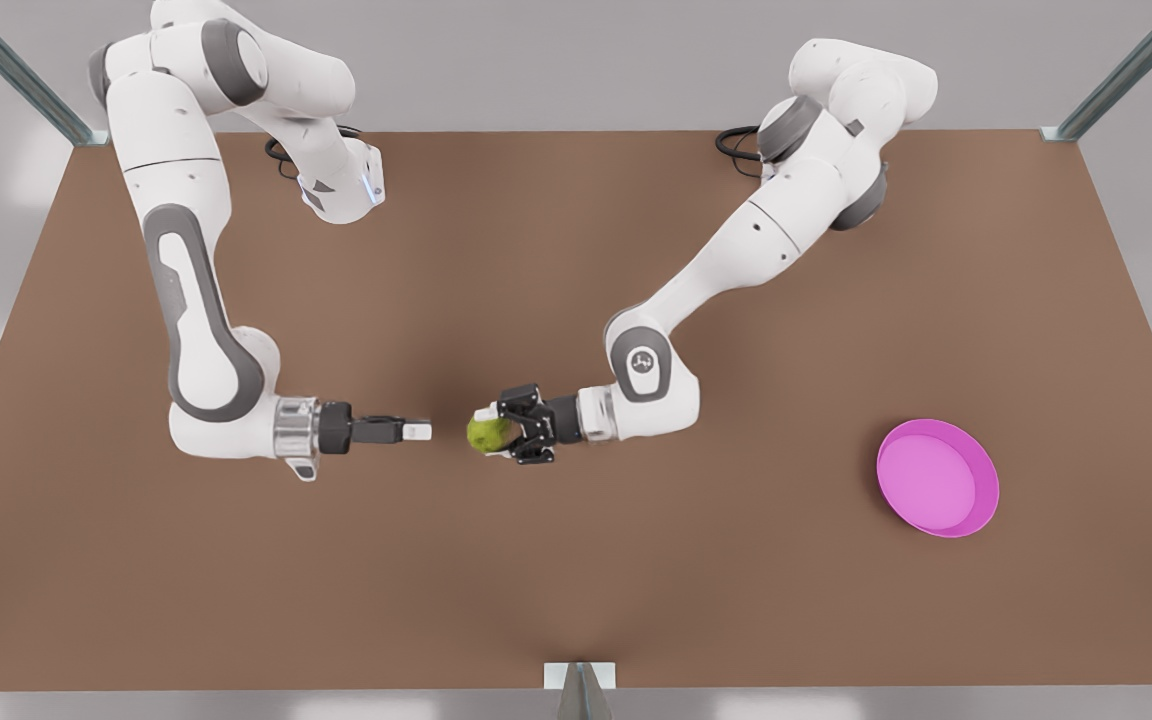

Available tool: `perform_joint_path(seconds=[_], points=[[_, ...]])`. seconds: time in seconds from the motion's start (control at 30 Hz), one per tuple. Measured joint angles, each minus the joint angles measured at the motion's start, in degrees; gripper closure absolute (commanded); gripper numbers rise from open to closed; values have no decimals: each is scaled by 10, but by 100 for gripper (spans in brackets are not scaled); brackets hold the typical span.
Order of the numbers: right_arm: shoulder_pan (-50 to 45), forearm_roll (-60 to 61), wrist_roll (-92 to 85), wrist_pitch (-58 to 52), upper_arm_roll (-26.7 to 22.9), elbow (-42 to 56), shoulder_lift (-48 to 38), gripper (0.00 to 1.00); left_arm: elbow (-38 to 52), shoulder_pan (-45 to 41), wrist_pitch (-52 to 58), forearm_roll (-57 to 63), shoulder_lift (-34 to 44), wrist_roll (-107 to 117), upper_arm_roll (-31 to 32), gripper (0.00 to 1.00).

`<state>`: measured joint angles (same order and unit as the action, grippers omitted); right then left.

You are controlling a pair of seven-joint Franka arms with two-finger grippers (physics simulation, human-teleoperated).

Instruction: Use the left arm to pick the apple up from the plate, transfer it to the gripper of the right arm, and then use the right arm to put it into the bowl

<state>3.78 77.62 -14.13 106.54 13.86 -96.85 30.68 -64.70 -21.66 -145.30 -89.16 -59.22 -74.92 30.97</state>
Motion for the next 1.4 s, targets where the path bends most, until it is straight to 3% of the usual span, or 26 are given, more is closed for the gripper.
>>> perform_joint_path(seconds=[0.57,0.73,1.4], points=[[-37,28,-160,55,10,15,64,0,-1,-5,-10,-8,-5,-310,1,30],[-33,30,-193,57,29,-4,63,0,-1,-7,-11,-8,-9,-359,1,30],[-68,49,-271,87,30,5,77,0,-1,-8,-10,-9,-13,-464,1,30]])
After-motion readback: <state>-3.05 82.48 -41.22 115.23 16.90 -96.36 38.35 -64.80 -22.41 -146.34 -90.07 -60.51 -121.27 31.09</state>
